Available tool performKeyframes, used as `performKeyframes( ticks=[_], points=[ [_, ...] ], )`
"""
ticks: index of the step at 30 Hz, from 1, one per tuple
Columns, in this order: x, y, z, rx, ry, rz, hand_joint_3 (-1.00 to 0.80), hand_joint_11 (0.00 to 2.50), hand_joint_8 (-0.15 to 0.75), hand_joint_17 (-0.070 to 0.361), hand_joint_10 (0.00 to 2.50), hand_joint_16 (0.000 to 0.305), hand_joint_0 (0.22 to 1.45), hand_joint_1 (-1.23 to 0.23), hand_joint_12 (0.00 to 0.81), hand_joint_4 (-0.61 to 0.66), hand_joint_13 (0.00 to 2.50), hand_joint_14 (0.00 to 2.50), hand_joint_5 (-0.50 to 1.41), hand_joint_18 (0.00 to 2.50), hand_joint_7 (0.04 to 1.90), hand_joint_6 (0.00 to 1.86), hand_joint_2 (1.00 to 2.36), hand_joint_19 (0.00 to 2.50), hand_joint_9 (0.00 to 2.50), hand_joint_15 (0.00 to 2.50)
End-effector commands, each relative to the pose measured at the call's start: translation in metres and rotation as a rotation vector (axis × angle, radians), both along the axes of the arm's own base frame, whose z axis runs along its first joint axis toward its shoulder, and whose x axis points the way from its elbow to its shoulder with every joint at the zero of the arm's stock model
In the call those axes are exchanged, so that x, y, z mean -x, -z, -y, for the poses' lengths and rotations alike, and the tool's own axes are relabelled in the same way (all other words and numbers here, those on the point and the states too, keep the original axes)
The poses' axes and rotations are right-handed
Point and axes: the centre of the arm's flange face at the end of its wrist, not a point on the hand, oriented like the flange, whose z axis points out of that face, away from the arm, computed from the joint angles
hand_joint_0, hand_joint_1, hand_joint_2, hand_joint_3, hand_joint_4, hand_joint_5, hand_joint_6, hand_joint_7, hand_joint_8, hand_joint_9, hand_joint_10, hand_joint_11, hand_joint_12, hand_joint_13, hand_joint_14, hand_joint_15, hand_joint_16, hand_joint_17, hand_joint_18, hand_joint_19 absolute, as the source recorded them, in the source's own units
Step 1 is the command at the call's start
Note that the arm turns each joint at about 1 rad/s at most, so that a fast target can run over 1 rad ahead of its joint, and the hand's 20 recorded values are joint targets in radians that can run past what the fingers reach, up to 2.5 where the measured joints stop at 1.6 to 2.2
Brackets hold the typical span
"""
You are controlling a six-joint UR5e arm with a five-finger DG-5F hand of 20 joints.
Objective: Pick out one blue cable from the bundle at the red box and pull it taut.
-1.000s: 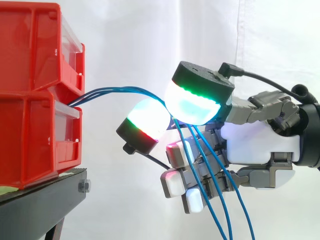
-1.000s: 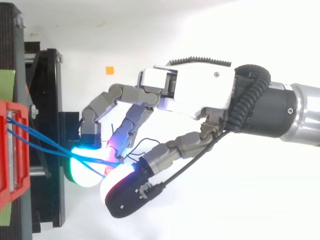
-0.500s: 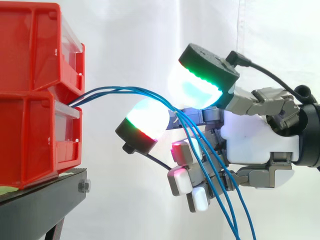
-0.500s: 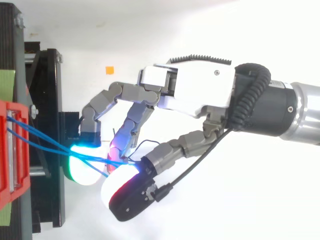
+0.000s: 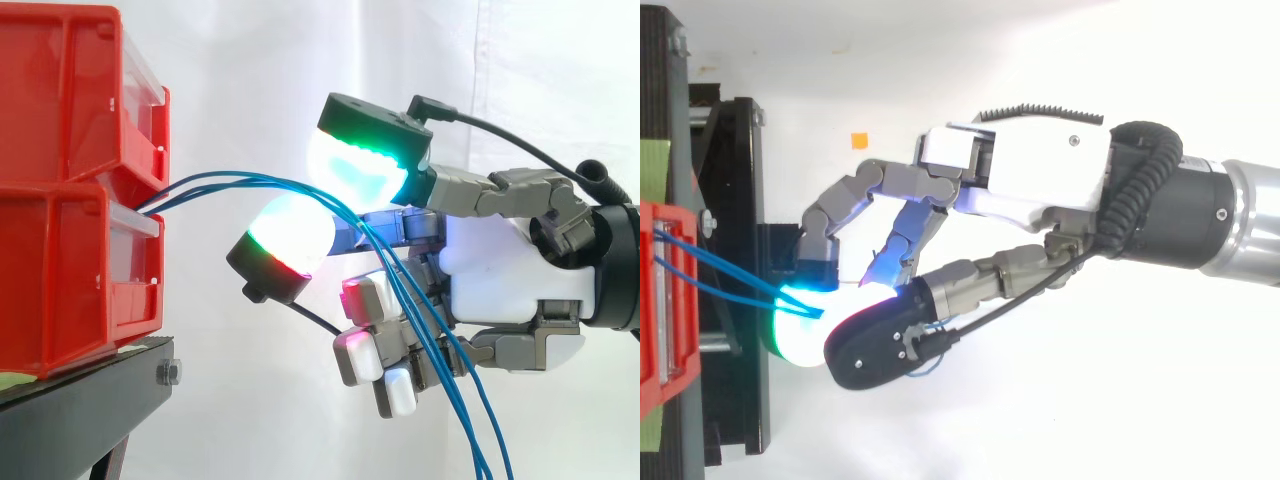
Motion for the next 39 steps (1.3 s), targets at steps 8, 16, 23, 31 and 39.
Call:
performKeyframes(
  ticks=[8, 16, 23, 31, 39],
  points=[
    [0.000, -0.001, 0.001, 0.007, 0.000, 0.001, -0.37, 0.78, 0.279, 0.108, 0.03, 0.048, 0.72, -0.85, 0.359, -0.11, 1.06, 0.02, -0.12, 1.01, 0.91, 0.95, 1.01, 0.56, 1.15, 0.57],
    [-0.003, -0.005, 0.003, 0.017, -0.007, 0.009, -0.50, 0.89, 0.258, 0.103, 0.03, 0.046, 0.71, -0.92, 0.345, -0.21, 1.16, 0.03, -0.08, 1.09, 1.05, 0.95, 1.00, 0.60, 1.31, 0.64],
    [-0.004, -0.008, 0.004, 0.034, -0.005, 0.014, -0.50, 0.88, 0.265, 0.114, 0.03, 0.051, 0.50, -0.98, 0.363, -0.09, 1.19, 0.02, -0.07, 1.14, 0.96, 0.94, 1.00, 0.59, 1.34, 0.65],
    [-0.005, -0.011, 0.004, 0.047, -0.004, 0.018, -0.50, 0.79, 0.281, 0.130, 0.03, 0.058, 0.43, -0.71, 0.387, -0.06, 1.18, 0.02, -0.06, 1.17, 0.90, 0.91, 1.00, 0.56, 1.33, 0.61],
    [-0.005, -0.011, 0.004, 0.047, -0.004, 0.017, -0.50, 0.75, 0.232, 0.108, 0.03, 0.048, 0.57, -0.34, 0.346, -0.18, 1.15, 0.03, -0.07, 1.06, 0.96, 0.90, 1.00, 0.63, 1.31, 0.62]
  ],
)
